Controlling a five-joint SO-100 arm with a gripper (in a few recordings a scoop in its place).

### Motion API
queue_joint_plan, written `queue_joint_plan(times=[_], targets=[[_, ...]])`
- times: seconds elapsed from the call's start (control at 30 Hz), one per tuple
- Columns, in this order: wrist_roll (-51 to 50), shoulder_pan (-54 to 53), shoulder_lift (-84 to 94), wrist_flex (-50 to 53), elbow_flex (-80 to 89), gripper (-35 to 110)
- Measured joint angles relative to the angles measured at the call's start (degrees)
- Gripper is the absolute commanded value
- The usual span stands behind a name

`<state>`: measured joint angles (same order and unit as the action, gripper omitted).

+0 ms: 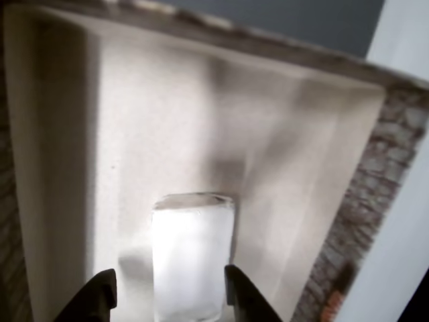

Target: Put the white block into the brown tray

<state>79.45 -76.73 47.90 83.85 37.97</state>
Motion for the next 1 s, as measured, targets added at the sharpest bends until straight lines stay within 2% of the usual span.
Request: queue_joint_plan(times=[0.2,0.33,0.7,1.0], targets=[[-1.14,0.00,1.76,1.05,-0.26,26],[-4.48,0.88,6.86,5.71,0.97,0],[-14.85,8.00,22.41,9.49,20.21,0],[-30.15,20.65,41.13,11.51,40.69,0]])
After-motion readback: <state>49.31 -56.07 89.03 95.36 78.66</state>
